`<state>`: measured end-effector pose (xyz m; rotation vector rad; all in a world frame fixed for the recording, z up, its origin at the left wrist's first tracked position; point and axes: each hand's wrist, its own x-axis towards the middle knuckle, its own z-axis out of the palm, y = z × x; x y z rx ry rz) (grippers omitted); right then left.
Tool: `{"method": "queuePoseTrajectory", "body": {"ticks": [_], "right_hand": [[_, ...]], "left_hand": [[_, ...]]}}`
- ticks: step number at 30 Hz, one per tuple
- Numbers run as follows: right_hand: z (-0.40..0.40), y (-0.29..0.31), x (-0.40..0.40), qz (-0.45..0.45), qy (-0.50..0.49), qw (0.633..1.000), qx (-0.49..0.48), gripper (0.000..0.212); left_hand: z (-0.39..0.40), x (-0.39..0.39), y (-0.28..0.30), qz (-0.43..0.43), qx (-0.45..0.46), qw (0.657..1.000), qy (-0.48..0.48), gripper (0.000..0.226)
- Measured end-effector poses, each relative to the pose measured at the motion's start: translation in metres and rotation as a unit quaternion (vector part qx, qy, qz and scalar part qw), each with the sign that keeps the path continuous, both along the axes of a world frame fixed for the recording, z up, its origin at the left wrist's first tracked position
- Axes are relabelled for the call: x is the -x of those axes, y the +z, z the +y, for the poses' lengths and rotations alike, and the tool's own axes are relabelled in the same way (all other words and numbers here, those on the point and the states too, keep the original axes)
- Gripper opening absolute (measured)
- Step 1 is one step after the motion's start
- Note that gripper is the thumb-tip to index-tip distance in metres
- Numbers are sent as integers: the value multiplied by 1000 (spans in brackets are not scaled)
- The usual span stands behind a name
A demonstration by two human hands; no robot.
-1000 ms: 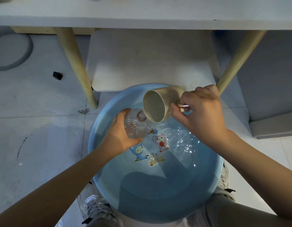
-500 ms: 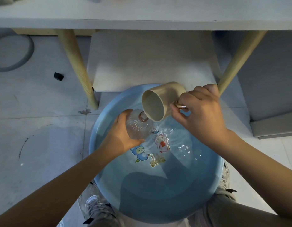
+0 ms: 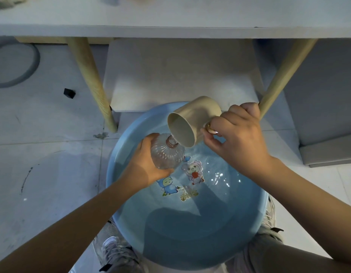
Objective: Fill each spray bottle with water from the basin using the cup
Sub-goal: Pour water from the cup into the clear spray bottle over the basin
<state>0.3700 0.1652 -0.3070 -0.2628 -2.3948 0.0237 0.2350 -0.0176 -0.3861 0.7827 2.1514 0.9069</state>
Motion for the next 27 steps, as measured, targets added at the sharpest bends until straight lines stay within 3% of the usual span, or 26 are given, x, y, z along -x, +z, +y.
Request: {"method": "queuePoseTrajectory", "body": {"ticks": [15, 27], "right_hand": [[-2, 0, 2, 23, 41, 998, -31, 33], [-1, -3, 1, 33, 76, 996, -27, 28]], "left_hand": [[-1, -1, -11, -5, -12, 1000, 1, 102], [-3, -4, -16, -17, -20, 1000, 13, 98]]}}
